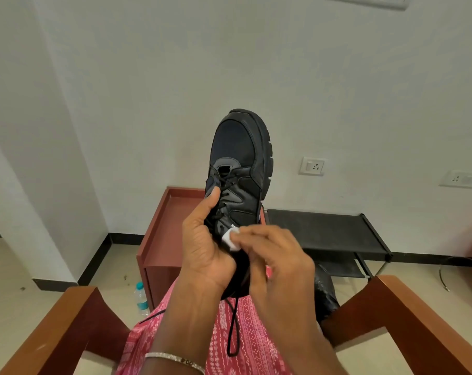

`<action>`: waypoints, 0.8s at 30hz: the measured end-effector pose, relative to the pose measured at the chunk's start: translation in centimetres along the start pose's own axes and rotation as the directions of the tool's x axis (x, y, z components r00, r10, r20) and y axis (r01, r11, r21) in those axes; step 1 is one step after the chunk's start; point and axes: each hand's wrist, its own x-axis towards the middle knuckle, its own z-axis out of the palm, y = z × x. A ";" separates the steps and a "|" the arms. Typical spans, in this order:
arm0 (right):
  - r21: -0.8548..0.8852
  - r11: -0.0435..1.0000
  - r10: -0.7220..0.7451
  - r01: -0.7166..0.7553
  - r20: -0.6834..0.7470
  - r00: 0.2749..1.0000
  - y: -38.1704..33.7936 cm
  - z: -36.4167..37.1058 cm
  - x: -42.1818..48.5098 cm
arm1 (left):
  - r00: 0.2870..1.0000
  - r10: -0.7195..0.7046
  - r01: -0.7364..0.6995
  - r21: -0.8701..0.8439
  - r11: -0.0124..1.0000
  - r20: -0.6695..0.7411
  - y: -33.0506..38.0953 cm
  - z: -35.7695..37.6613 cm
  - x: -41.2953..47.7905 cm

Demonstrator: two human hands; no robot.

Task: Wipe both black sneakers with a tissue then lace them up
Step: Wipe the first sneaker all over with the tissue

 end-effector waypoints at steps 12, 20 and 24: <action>-0.024 1.000 -0.019 0.017 -0.094 0.995 0.3 0.6 1.2 | 0.999 -0.011 0.012 -0.040 0.999 0.030 0.2 -0.3 0.1; -0.027 0.999 -0.032 0.030 -0.055 0.998 0.0 0.6 0.5 | 0.999 -0.003 0.006 -0.065 0.998 0.038 0.2 -0.4 0.2; -0.029 1.000 -0.017 0.012 -0.170 0.985 1.1 0.9 3.5 | 0.998 -0.023 0.027 -0.081 0.996 0.051 0.1 -0.4 0.2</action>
